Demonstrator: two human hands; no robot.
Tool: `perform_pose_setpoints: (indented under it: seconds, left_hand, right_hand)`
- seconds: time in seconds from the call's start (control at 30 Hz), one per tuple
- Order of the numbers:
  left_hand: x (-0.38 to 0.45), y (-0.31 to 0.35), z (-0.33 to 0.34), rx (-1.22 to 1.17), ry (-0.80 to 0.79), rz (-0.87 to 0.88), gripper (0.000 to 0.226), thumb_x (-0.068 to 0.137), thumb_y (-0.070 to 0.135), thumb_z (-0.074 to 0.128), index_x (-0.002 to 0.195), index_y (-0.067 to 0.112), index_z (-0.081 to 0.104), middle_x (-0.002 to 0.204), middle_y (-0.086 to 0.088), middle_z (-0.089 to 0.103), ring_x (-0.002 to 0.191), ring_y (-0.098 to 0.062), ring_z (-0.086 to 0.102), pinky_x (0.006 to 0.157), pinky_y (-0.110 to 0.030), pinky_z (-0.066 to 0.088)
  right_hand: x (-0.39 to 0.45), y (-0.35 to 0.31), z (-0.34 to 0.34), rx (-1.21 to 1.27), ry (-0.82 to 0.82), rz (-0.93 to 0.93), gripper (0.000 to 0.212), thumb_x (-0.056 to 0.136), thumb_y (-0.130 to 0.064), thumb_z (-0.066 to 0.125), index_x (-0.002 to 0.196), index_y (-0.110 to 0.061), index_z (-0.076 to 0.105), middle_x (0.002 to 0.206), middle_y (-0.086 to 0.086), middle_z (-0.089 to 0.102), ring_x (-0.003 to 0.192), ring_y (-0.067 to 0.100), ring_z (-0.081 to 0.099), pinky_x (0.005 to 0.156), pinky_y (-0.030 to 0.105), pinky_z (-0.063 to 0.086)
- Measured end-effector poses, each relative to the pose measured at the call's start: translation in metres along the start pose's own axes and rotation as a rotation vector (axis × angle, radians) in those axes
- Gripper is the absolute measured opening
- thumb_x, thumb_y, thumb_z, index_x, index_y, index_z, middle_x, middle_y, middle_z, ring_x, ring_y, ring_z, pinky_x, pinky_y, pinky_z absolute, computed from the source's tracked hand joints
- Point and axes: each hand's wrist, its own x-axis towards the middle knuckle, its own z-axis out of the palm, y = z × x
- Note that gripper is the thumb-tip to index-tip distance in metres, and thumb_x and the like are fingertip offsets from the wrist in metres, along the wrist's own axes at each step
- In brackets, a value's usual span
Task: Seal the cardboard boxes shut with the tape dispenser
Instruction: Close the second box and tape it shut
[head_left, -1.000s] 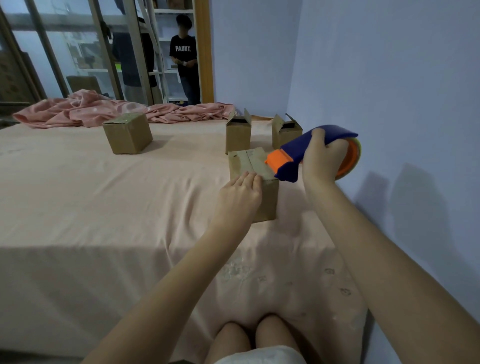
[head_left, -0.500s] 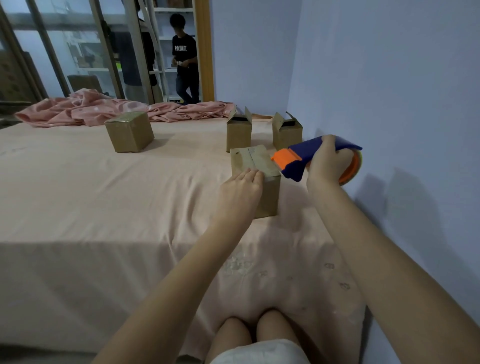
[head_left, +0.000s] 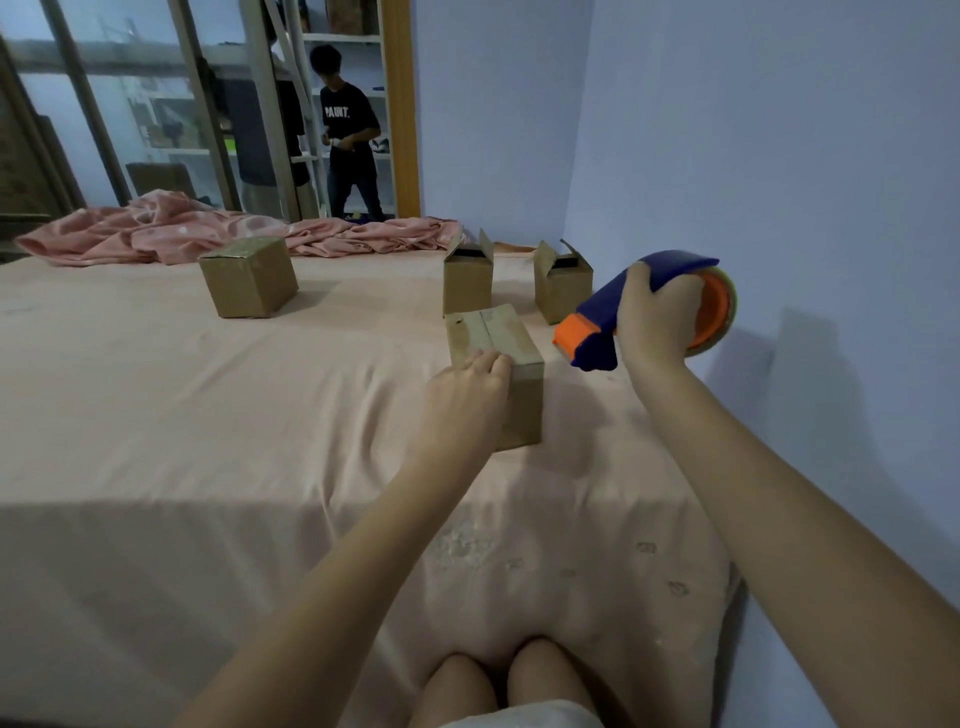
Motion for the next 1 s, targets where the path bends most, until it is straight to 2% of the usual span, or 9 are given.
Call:
perform_pose_setpoints:
  seconds: [0.07, 0.17, 0.33, 0.47, 0.57, 0.67, 0.77, 1.0]
  left_hand:
    - [0.003, 0.004, 0.000, -0.022, 0.007, 0.000, 0.039, 0.096, 0.031, 0.048, 0.133, 0.020, 0.043, 0.123, 0.000, 0.058, 0.101, -0.020, 0.060, 0.065, -0.028, 0.040]
    - [0.011, 0.009, 0.001, 0.096, -0.025, 0.027, 0.048, 0.096, 0.035, 0.049, 0.139, 0.022, 0.033, 0.116, -0.003, 0.059, 0.092, -0.021, 0.061, 0.059, -0.027, 0.035]
    - [0.020, 0.023, 0.000, 0.223, -0.112, 0.047, 0.040, 0.096, 0.022, 0.051, 0.134, 0.016, 0.039, 0.106, -0.008, 0.053, 0.087, -0.024, 0.058, 0.056, -0.030, 0.035]
    - [0.022, 0.024, -0.001, 0.247, -0.110, 0.060, 0.033, 0.097, 0.024, 0.048, 0.129, 0.016, 0.044, 0.103, -0.007, 0.053, 0.084, -0.023, 0.059, 0.055, -0.030, 0.036]
    - [0.022, 0.024, -0.002, 0.246, -0.114, 0.068, 0.034, 0.098, 0.027, 0.047, 0.130, 0.016, 0.043, 0.103, -0.007, 0.053, 0.083, -0.023, 0.058, 0.056, -0.031, 0.036]
    - [0.022, 0.025, -0.001, 0.240, -0.130, 0.062, 0.033, 0.100, 0.025, 0.042, 0.131, 0.015, 0.042, 0.105, -0.009, 0.053, 0.087, -0.025, 0.059, 0.058, -0.032, 0.035]
    - [0.022, 0.025, -0.001, 0.245, -0.128, 0.063, 0.033, 0.100, 0.025, 0.041, 0.132, 0.016, 0.042, 0.105, -0.008, 0.052, 0.088, -0.025, 0.059, 0.058, -0.031, 0.035]
    - [0.027, 0.028, 0.001, 0.243, -0.168, 0.060, 0.042, 0.097, 0.030, 0.049, 0.135, 0.015, 0.040, 0.109, -0.011, 0.053, 0.096, -0.027, 0.058, 0.060, -0.032, 0.039]
  right_hand:
    - [-0.002, 0.003, 0.001, -0.079, -0.025, -0.067, 0.019, 0.093, -0.026, 0.046, 0.094, -0.007, 0.041, 0.073, -0.003, 0.049, 0.071, 0.018, 0.053, 0.062, 0.030, 0.041]
    - [-0.002, 0.002, 0.002, -0.157, -0.072, -0.112, 0.025, 0.094, -0.026, 0.046, 0.104, -0.003, 0.044, 0.078, -0.001, 0.051, 0.073, 0.018, 0.054, 0.062, 0.029, 0.040]
    - [0.001, 0.000, 0.010, -0.291, -0.112, -0.122, 0.032, 0.094, -0.026, 0.044, 0.114, -0.001, 0.041, 0.087, 0.001, 0.054, 0.077, 0.019, 0.054, 0.060, 0.027, 0.037]
    - [0.008, -0.006, 0.017, -0.406, -0.140, -0.161, 0.031, 0.094, -0.024, 0.042, 0.111, 0.001, 0.041, 0.078, 0.000, 0.053, 0.070, 0.020, 0.053, 0.049, 0.024, 0.027]
    - [0.011, -0.014, 0.025, -0.510, -0.180, -0.185, 0.031, 0.095, -0.025, 0.041, 0.113, 0.001, 0.041, 0.080, 0.004, 0.055, 0.070, 0.022, 0.052, 0.060, 0.029, 0.033]
    - [0.014, -0.020, 0.032, -0.572, -0.235, -0.163, 0.033, 0.097, -0.028, 0.040, 0.114, 0.000, 0.039, 0.079, 0.004, 0.052, 0.070, 0.023, 0.051, 0.065, 0.032, 0.036]
    - [0.020, -0.022, 0.035, -0.606, -0.294, -0.135, 0.032, 0.097, -0.030, 0.039, 0.115, -0.003, 0.039, 0.074, 0.002, 0.049, 0.071, 0.023, 0.051, 0.065, 0.032, 0.037]
    - [0.023, -0.020, 0.042, -0.669, -0.356, -0.111, 0.031, 0.093, -0.022, 0.045, 0.118, -0.004, 0.038, 0.090, 0.007, 0.053, 0.075, 0.024, 0.052, 0.062, 0.032, 0.036]
